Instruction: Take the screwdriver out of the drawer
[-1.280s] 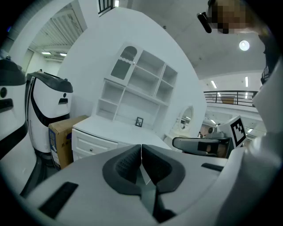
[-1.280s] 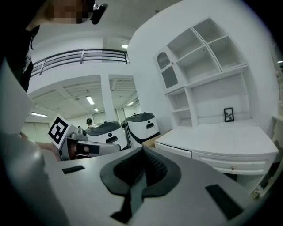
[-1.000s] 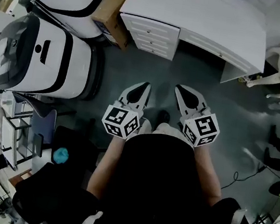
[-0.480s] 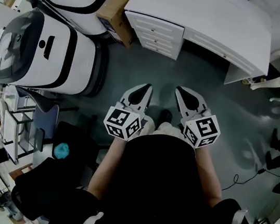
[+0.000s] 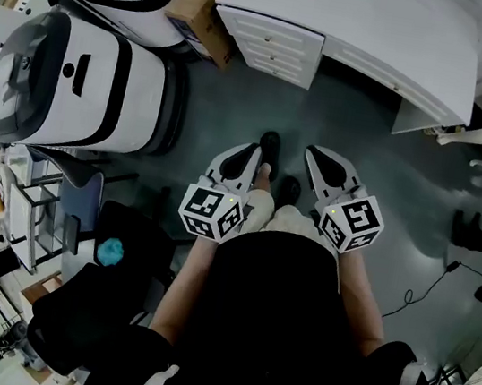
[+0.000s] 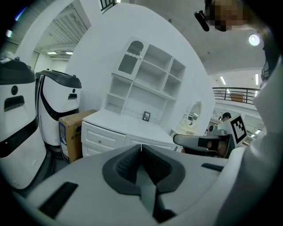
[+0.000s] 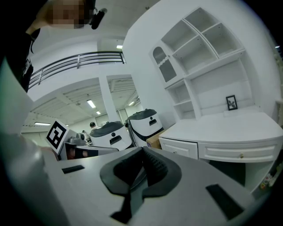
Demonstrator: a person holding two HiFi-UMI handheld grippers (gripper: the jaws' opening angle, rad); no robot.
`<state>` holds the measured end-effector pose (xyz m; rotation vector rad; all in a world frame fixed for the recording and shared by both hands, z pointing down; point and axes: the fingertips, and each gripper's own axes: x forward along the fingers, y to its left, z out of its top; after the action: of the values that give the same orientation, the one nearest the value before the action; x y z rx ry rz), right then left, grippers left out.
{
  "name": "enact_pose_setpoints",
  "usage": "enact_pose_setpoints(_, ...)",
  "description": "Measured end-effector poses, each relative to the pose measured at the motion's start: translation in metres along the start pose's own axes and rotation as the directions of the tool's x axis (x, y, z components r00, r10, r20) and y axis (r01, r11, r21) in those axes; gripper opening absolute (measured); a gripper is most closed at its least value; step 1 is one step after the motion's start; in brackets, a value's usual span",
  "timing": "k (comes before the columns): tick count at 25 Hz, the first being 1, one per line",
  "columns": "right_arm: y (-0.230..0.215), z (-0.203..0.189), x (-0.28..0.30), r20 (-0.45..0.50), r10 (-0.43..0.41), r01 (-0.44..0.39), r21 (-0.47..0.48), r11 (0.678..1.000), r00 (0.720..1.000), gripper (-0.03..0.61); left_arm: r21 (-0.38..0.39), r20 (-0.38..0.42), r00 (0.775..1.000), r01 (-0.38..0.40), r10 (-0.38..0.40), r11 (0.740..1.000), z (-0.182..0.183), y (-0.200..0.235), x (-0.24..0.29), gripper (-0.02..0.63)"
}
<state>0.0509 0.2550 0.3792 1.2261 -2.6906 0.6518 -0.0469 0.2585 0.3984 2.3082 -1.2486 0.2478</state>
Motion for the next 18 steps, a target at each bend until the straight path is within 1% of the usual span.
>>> enact_pose_setpoints(4, -0.011, 0.005, 0.015, -0.012, -0.025, 0.025, 0.005, 1.000, 1.000, 0.018, -0.006, -0.014, 1.000, 0.016, -0.017, 1.000, 0.004, 0.014, 0.019, 0.026)
enact_pose_setpoints(9, -0.038, 0.027, 0.038, -0.023, -0.068, 0.068, 0.005, 0.998, 0.997, 0.018, -0.027, -0.024, 0.998, 0.057, -0.057, 0.998, 0.025, 0.031, 0.058, 0.026)
enact_pose_setpoints(13, -0.062, 0.047, 0.062, -0.032, -0.106, 0.106, 0.005, 0.994, 0.994, 0.018, -0.002, -0.044, 0.995, 0.092, -0.092, 0.996, 0.046, 0.045, 0.093, 0.026)
enact_pose_setpoints(18, -0.083, 0.070, 0.097, -0.037, -0.119, 0.119, -0.006, 0.993, 0.992, 0.018, 0.026, -0.058, 0.991, 0.124, -0.123, 0.992, 0.072, 0.071, 0.133, 0.026)
